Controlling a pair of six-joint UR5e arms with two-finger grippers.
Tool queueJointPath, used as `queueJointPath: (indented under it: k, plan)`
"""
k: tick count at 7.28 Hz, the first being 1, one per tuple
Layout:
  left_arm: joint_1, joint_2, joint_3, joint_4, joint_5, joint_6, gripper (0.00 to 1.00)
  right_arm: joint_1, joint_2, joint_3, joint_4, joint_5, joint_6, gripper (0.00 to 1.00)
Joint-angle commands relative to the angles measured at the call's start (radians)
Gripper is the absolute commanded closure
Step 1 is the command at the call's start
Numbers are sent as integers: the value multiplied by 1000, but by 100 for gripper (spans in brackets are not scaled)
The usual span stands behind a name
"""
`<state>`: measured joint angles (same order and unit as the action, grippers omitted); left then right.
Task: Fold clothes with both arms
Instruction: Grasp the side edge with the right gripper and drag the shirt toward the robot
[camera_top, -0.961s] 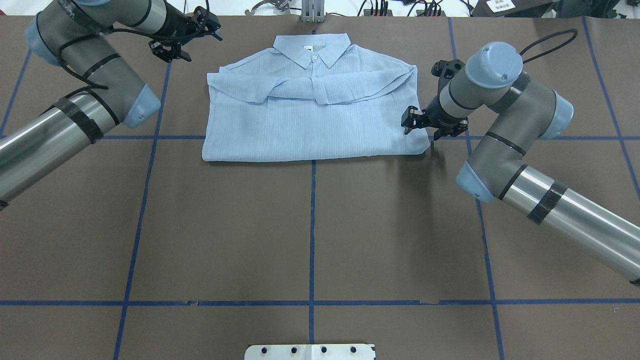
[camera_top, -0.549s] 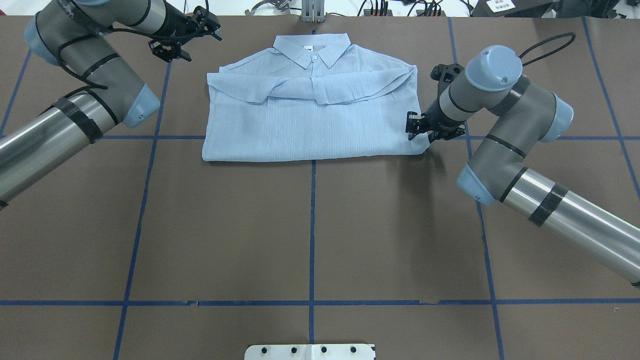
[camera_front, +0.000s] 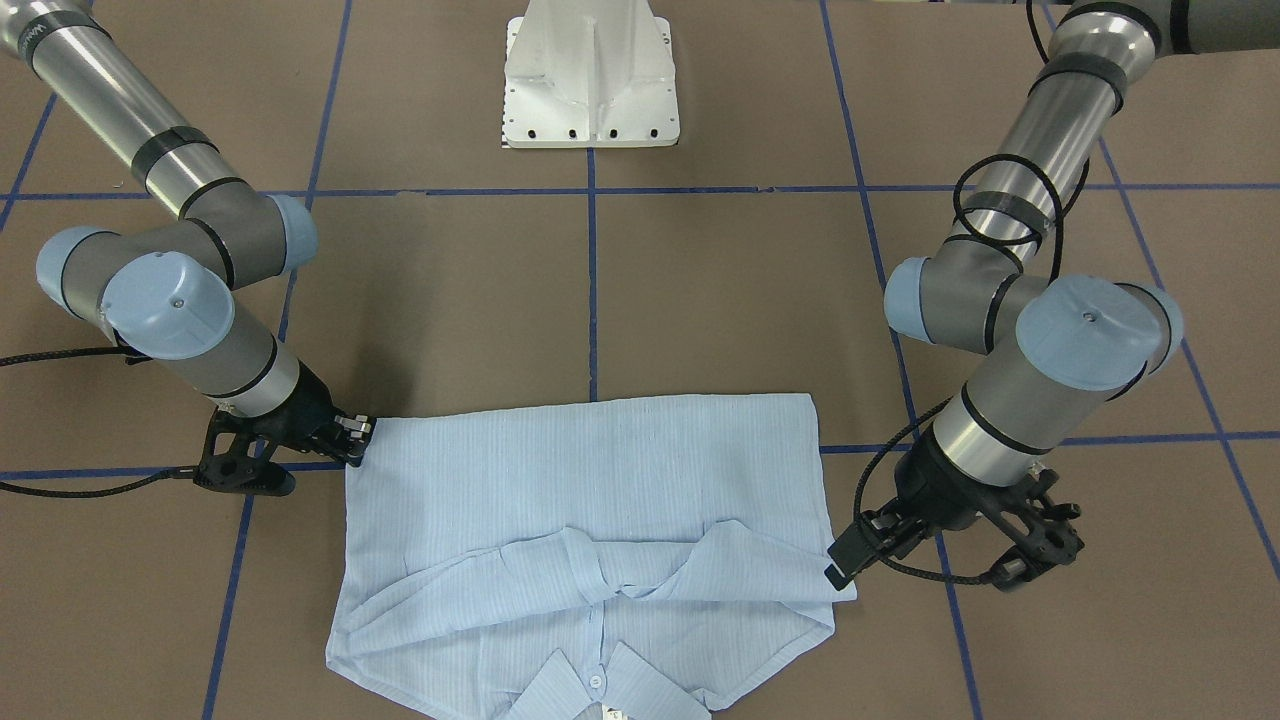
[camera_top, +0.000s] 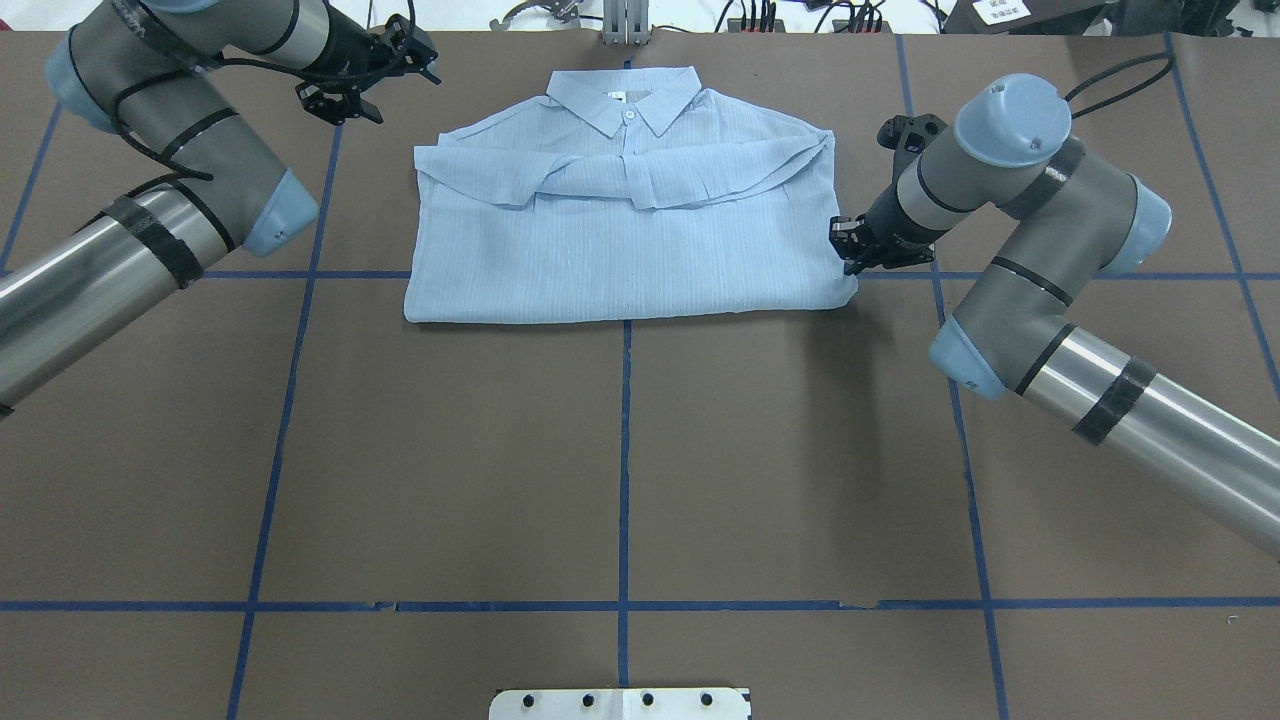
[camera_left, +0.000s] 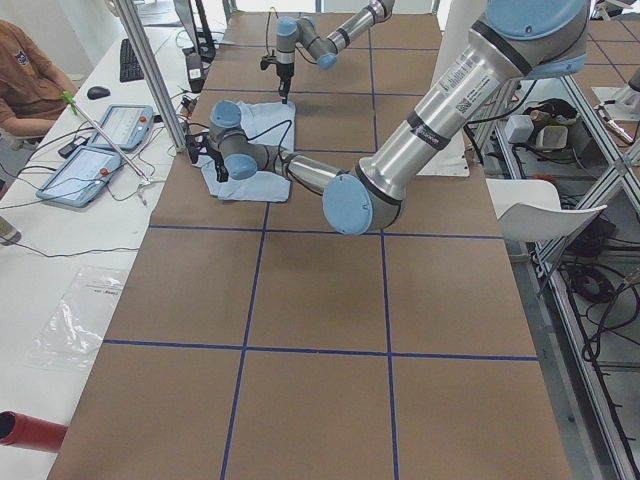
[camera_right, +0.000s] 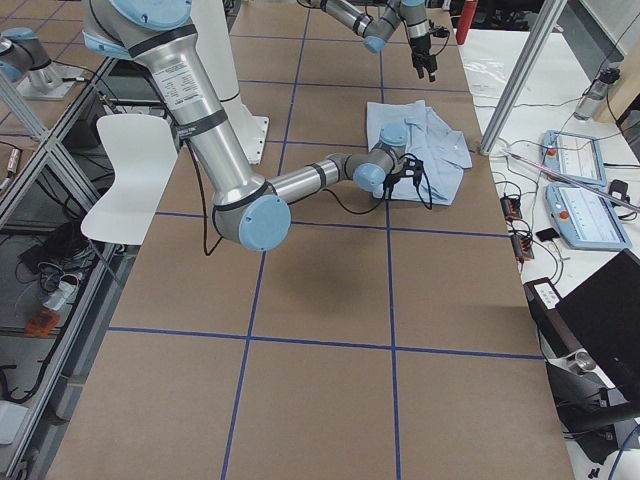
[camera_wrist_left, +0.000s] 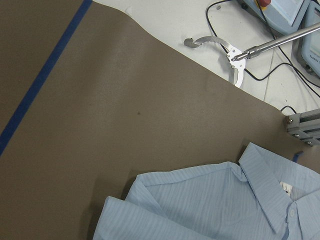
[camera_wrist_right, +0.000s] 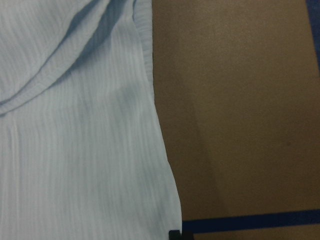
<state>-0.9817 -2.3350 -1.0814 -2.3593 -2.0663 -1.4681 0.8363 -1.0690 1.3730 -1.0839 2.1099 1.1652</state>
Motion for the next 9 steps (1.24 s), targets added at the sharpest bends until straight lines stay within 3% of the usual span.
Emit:
queueJointPath:
  k: [1,3,5,7,9]
  plan:
    - [0,2,-2,0,0,-1,10,1,-66,107,-1,40,2,100]
    - [-5,3,-14,0,0,0,12,-58,-280,373,-1,58,13,100]
    - [-6,49,-95,2,-1,-20,12,-170,-498,605,1,56,28,100]
    - [-6,86,-133,0,0,-23,12,-381,-622,794,6,55,44,100]
    - [-5,89,-147,0,0,-24,12,-637,-634,871,7,45,78,100]
